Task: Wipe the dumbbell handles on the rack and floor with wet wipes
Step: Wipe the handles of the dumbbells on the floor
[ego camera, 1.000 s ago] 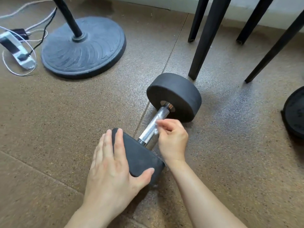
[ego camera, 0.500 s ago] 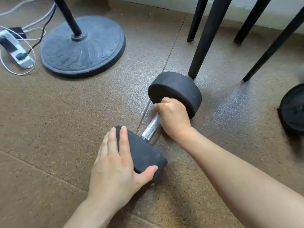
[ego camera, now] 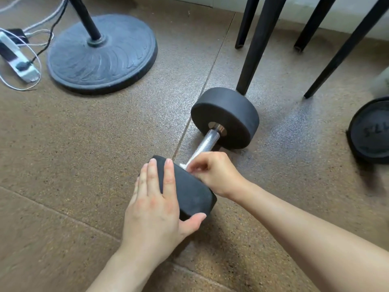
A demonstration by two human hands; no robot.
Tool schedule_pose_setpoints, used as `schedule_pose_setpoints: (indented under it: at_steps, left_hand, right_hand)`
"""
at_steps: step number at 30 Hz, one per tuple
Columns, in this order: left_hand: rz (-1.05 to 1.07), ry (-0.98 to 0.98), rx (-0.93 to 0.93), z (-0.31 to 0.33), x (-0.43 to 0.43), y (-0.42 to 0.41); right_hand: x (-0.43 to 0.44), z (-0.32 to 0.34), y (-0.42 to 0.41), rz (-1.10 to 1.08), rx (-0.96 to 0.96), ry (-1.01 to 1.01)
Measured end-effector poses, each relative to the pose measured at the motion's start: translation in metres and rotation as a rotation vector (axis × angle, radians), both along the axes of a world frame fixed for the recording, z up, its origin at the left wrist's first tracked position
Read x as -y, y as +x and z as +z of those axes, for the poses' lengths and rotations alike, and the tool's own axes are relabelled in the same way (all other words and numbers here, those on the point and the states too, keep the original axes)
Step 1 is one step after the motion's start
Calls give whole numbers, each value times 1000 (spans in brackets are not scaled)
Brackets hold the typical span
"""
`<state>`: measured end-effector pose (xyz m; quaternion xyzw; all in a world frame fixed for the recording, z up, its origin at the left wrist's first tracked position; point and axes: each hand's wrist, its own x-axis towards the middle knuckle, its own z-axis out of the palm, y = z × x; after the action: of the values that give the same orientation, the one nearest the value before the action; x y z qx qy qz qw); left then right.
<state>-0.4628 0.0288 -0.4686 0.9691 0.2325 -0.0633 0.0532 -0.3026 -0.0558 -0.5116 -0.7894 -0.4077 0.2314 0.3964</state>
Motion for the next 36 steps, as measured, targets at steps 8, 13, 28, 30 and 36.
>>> schedule_pose_setpoints:
  at_steps: [8,13,28,30,36]
  left_hand:
    - [45,-20,39,1,-15,0]
    - [61,-47,32,4,-12,1]
    - [436,-1191,602,100,-5,67]
    - [442,-1515,539,119,12,81]
    - [306,-1716,485,140,42,99]
  right_hand:
    - [-17,-25,10,-457,285,141]
    - [-7,-25,-9,-372,183,157]
    - [38,165,30,-389,-1049,205]
    - [46,187,30,-383,-934,210]
    - [83,224,35,-467,-890,215]
